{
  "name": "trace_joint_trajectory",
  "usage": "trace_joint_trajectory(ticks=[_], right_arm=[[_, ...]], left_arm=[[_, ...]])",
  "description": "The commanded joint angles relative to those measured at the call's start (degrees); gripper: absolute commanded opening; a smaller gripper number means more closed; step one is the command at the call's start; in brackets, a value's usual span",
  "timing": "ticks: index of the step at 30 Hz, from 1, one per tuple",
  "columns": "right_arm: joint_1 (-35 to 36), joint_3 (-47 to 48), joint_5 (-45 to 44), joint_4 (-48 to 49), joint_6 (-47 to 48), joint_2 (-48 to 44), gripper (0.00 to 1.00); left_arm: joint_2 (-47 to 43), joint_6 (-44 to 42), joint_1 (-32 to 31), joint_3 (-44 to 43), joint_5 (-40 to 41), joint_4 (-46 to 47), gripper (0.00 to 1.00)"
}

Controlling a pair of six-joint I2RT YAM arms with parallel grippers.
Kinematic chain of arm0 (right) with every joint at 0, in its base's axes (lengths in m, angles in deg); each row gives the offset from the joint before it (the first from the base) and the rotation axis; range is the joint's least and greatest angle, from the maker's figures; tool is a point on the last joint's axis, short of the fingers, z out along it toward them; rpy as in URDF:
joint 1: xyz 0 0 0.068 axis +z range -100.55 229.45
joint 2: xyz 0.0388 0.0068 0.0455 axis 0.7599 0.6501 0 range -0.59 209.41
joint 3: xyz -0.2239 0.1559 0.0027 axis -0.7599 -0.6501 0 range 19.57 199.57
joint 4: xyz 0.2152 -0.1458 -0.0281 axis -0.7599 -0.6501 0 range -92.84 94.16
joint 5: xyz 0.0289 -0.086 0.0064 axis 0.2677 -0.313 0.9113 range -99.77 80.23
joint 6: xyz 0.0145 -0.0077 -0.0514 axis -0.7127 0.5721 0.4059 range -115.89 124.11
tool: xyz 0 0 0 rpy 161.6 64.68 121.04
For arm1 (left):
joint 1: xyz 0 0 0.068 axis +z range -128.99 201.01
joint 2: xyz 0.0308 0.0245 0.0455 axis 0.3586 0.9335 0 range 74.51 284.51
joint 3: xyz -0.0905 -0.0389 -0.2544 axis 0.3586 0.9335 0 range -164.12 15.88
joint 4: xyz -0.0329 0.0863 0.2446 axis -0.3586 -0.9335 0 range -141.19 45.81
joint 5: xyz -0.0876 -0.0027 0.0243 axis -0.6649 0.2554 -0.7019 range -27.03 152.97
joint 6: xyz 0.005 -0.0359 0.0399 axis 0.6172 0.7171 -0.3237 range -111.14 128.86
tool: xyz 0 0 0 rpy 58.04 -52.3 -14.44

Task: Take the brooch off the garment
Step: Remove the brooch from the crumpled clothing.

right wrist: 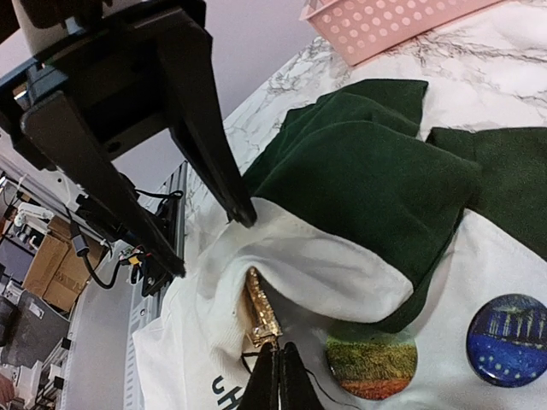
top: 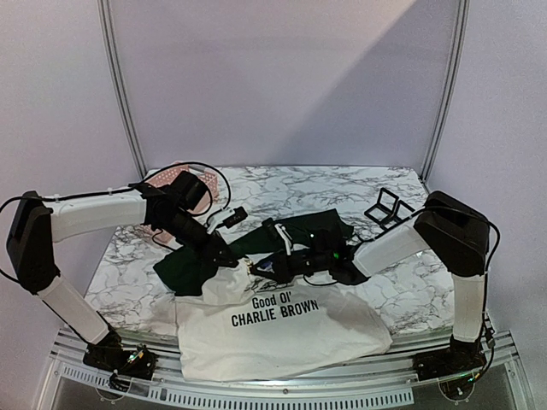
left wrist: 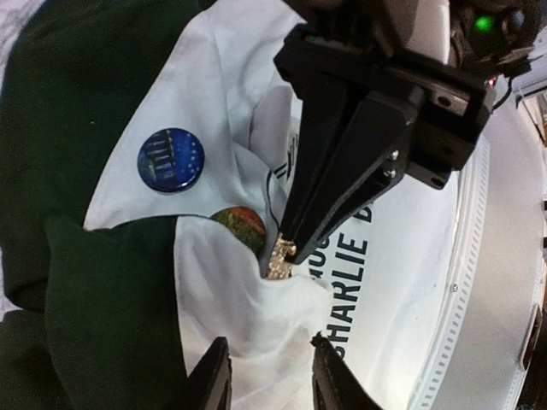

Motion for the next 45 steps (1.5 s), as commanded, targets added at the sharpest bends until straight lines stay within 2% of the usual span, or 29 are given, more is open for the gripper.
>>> trace_joint_trajectory(ticks=[1, 8, 12, 13, 16, 20, 22, 23, 26, 29, 32, 37, 39, 42, 45], right_arm=[[-0.1, -2.2, -5.3, 2.7, -1.0, -3.1, 0.0], [0.4, -3.4, -9.8, 1.8, 0.3, -5.2, 0.0], [1.9, -2.7, -16.8, -1.9, 2.6, -6.5, 0.0], [2.3, -2.2, -18.7, -3.1, 3.2, -6.8, 0.0], [3.4, -1.1, -23.4, -6.1, 4.7, -7.2, 0.0], [4.3, 0.7, -28.9, -10.3, 5.3, -7.3, 0.0], [4.9, 1.9, -31.9, -12.4, 5.9, -7.2, 0.0], [5.4, 2.5, -33.2, -13.5, 6.3, -7.2, 0.0], [6.0, 3.8, -37.4, -15.8, 6.7, -6.9, 0.0], [6.2, 4.6, -39.9, -17.3, 6.4, -6.9, 0.0], [6.3, 5.3, -40.8, -18.5, 6.1, -6.6, 0.0], [6.4, 5.8, -41.3, -18.6, 6.3, -6.3, 0.0], [6.5, 6.0, -41.6, -18.8, 6.4, -6.1, 0.0], [6.5, 6.5, -42.2, -19.4, 6.3, -5.9, 0.0], [7.0, 7.2, -44.0, -20.5, 6.2, -5.7, 0.0]], left_arm=[[1.1, -0.2, -0.2, -2.0, 3.0, -3.4, 0.36], [1.9, 0.9, -0.5, -2.1, 3.3, -3.1, 0.39], [2.1, 3.0, -0.3, -3.4, 14.5, -3.5, 0.39], [1.8, 3.4, 0.0, -3.7, 15.1, -3.3, 0.39], [-0.4, 5.5, 0.9, -3.5, 12.2, -0.7, 0.4], [-4.7, 10.2, 1.4, -1.0, 9.2, 4.6, 0.47], [-6.3, 15.4, 1.4, 1.2, 10.8, 7.1, 0.5], [-7.2, 18.1, 1.4, 2.3, 12.2, 8.4, 0.55], [-11.3, 28.5, 1.4, 8.2, 16.1, 14.8, 0.57], [-16.6, 36.2, 0.4, 13.9, 22.0, 18.8, 0.66], [-21.0, 39.4, -1.5, 16.5, 29.0, 17.2, 0.69], [-26.9, 44.0, -2.4, 20.9, 32.1, 15.7, 0.77], [-29.1, 45.3, -2.4, 23.0, 34.3, 14.9, 0.78], [-31.9, 48.0, -1.7, 27.0, 42.2, 13.3, 0.81], [-35.9, 52.1, 0.4, 31.9, 44.0, 15.0, 0.85]])
